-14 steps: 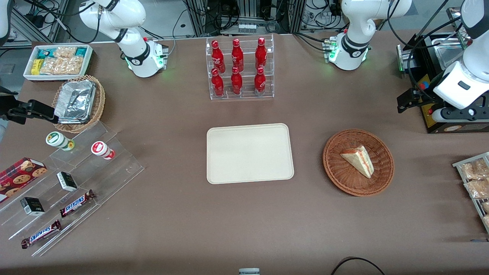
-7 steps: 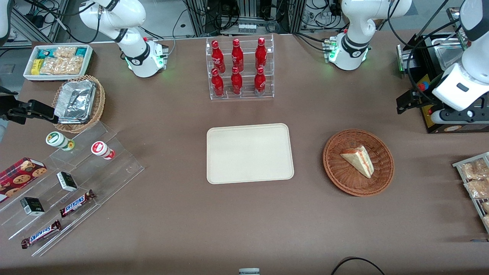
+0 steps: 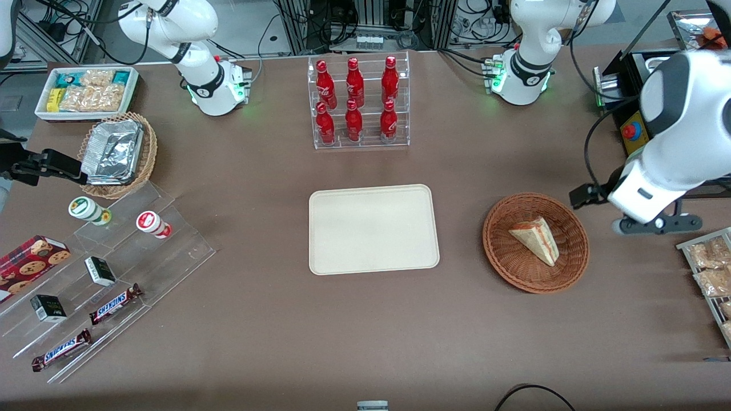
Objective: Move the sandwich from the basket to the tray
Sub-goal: 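Lower the open left gripper over the wrapped sandwich in the basket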
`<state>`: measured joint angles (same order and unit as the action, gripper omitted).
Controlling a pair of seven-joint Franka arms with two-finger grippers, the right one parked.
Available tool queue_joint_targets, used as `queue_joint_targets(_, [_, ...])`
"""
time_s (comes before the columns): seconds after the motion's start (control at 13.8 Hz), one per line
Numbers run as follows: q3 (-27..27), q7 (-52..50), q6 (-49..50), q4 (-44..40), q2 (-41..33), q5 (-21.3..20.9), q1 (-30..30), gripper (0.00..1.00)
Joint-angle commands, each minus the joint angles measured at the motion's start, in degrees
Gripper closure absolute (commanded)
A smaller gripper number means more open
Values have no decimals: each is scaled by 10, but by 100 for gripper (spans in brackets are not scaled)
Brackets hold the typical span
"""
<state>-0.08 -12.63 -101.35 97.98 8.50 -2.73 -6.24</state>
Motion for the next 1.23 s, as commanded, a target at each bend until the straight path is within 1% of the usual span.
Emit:
queue_joint_targets(0.0, [-2, -127, -92, 65, -3, -8, -16, 0])
queue_joint_targets(0.07, [-2, -163, -135, 92, -4, -9, -22, 0])
queue_joint_targets(0.22, [-2, -233, -189, 134, -4, -8, -22, 0])
queue_joint_targets(0.36, [-2, -243, -243, 194, -20, -1, -19, 0])
queue_joint_targets(0.51, [3, -253, -318, 264, -44, 0, -15, 0])
queue_joint_targets(0.72, [3, -296, -356, 279, -31, 0, -15, 0])
queue_joint_targets(1.01, [3, -320, -407, 309, -15, 1, -15, 0])
queue_joint_targets(1.16, [3, -337, -420, 310, 5, 1, -15, 0])
